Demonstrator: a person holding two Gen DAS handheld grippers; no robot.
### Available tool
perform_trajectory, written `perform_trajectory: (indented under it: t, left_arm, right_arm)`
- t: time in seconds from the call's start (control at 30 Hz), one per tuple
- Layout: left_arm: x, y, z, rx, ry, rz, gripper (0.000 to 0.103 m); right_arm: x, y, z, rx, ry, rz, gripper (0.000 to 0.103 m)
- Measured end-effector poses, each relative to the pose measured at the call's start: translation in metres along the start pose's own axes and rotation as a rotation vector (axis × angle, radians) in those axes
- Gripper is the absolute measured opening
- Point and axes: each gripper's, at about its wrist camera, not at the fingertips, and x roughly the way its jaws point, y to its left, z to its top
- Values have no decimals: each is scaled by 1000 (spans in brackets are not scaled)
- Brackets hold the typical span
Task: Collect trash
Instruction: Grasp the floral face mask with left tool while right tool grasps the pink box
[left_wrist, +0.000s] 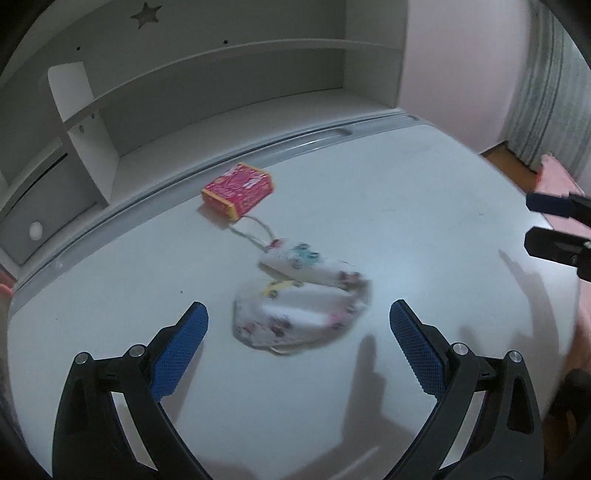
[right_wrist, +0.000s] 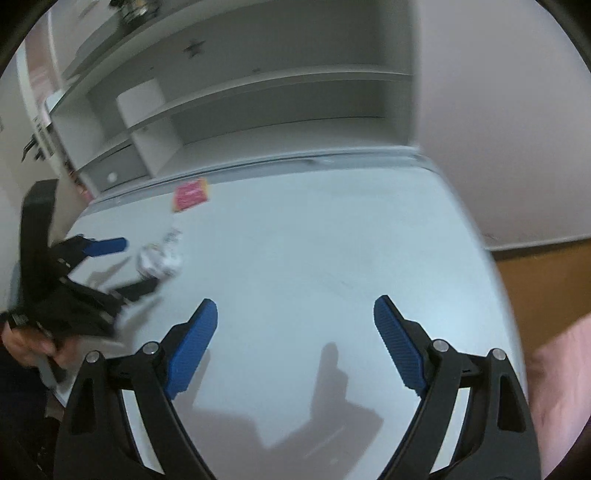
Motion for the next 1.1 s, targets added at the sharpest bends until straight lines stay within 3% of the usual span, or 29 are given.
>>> perform_trajectory:
  t: [0.07, 0.17, 0.2, 0.37, 0.53, 0.73, 0.8, 0.83, 0.9, 1.1]
  left_arm:
    - [5, 2, 4, -7, -10, -30, 93]
    - [3, 10, -1, -16, 17, -41, 40]
    - [0, 10, -3, -23, 21, -47, 29]
    - [-35, 25, -29, -55, 9, -8, 25]
    - [-64, 49, -59, -118, -8, -9, 25]
    - [-75, 73, -85, -197, -6, 11, 25]
    - [-74, 77, -89, -211, 0, 14, 25]
    - [-73, 77, -88, -213, 2, 19, 25]
    - [-71, 74, -85, -219, -1, 24, 25]
    - [-74, 57, -71, -188, -32, -4, 25]
  right_arm:
    - [14, 13, 20, -14, 16, 21, 84]
    - [28, 29, 43, -29, 29, 27, 84]
    - [31, 31, 48, -36, 33, 31, 84]
    - [79, 71, 82, -96, 102, 63, 84]
    - [138, 115, 103, -183, 192, 35, 84]
    - [165, 136, 111, -210, 214, 9, 83]
    - [163, 137, 108, -219, 199, -8, 70]
    - [159, 138, 107, -232, 185, -25, 52]
    - [148, 133, 102, -211, 182, 8, 52]
    - [79, 88, 64, -157, 113, -1, 52]
